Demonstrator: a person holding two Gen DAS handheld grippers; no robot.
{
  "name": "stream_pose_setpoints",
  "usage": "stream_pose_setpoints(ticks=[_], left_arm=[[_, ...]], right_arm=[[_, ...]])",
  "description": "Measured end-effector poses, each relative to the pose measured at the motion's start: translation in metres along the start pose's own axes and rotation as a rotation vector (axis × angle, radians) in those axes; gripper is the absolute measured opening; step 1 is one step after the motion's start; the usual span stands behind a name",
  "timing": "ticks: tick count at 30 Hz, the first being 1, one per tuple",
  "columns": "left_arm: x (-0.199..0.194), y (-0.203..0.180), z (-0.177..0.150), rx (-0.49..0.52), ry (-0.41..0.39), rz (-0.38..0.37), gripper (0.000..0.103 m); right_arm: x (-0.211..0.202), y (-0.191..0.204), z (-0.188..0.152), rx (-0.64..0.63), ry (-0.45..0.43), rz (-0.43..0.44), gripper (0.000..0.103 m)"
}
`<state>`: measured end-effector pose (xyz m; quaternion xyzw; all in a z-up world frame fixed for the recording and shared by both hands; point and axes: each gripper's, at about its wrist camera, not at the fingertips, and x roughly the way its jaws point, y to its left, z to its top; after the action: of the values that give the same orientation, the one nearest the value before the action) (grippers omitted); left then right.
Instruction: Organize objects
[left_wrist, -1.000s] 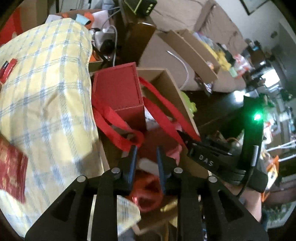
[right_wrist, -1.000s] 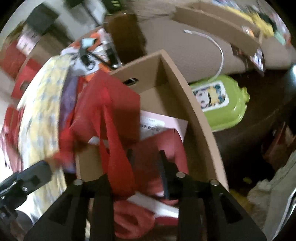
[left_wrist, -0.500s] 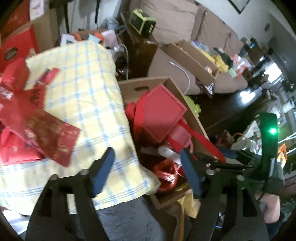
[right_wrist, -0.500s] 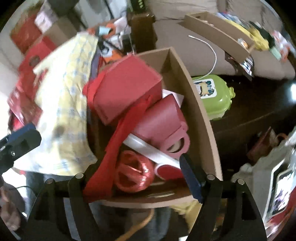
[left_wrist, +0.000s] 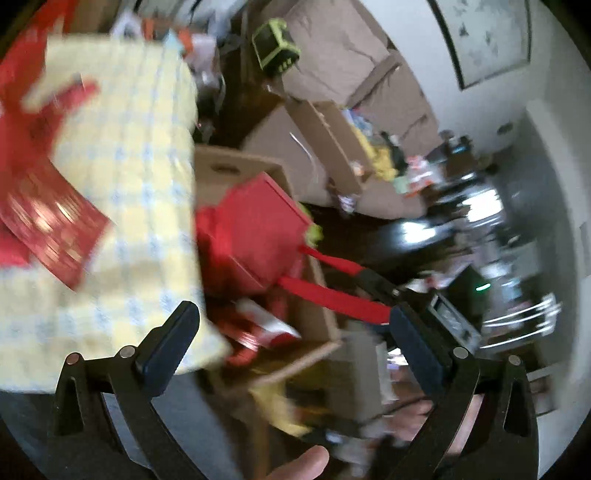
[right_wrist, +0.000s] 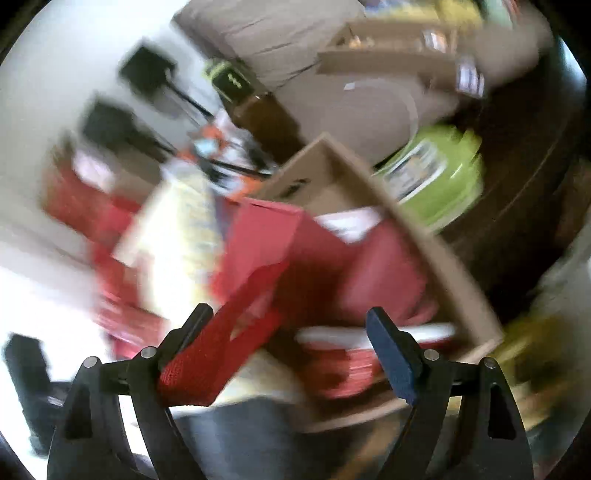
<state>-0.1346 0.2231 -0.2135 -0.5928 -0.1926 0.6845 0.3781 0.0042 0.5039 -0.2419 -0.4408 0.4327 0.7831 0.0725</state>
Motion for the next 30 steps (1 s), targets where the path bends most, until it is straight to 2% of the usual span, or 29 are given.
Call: stream_pose_setpoints(ticks=[1,2,3,4,8,11,13,14,15,18,20,23,26,28,30], left_arm=[[0.004,0.004,0.002,-0.025,0.026,-0.037,0.103],[0.008,0.007,0.002,-0.041,0.038,-0.041,0.103],[0.010,0.009,0.002,-0.044,0.040,-0.027,0.103],[0.012,0.009,0.003,-0.039,0.042,-0.013,0.103],[0.024,0.006,0.008,0.000,0.071,0.070,0.103],[0.036,0.009,0.011,-0.038,0.120,0.004,0.103],[0.049,0.015,0.019,-0.112,0.176,-0.105,0.103],[0.053,0.016,0.023,-0.133,0.180,-0.123,0.103],[0.055,0.017,0.024,-0.140,0.177,-0.124,0.103],[0.059,0.013,0.031,-0.108,0.144,-0.064,0.103],[0.061,0.013,0.033,-0.096,0.134,-0.045,0.103],[0.061,0.016,0.035,-0.090,0.099,-0.013,0.103],[0.063,0.016,0.035,-0.080,0.067,0.001,0.103],[0.069,0.012,0.031,-0.078,0.057,-0.017,0.103],[0.074,0.003,0.028,-0.043,0.049,-0.039,0.103]], right_arm=[[0.003,-0.008,-0.002,0.074,0.004,0.022,0.090],[0.005,-0.014,-0.002,0.118,0.008,-0.005,0.092],[0.008,-0.018,-0.002,0.125,0.002,-0.080,0.092],[0.011,-0.017,-0.001,0.103,0.003,-0.115,0.092],[0.016,-0.016,0.001,0.060,0.020,-0.113,0.093],[0.013,-0.017,0.004,0.053,-0.010,-0.110,0.094],[0.018,-0.024,0.005,0.066,0.020,0.014,0.094],[0.025,-0.030,0.006,0.104,0.047,0.103,0.094],[0.035,-0.039,0.007,0.173,0.079,0.203,0.094],[0.051,-0.055,0.008,0.278,0.106,0.353,0.094],[0.056,-0.061,0.010,0.290,0.104,0.357,0.096],[0.061,-0.069,0.016,0.270,0.103,0.284,0.100],[0.063,-0.078,0.018,0.296,0.118,0.370,0.100],[0.067,-0.083,0.018,0.331,0.133,0.480,0.100],[0.069,-0.085,0.018,0.350,0.147,0.523,0.101]])
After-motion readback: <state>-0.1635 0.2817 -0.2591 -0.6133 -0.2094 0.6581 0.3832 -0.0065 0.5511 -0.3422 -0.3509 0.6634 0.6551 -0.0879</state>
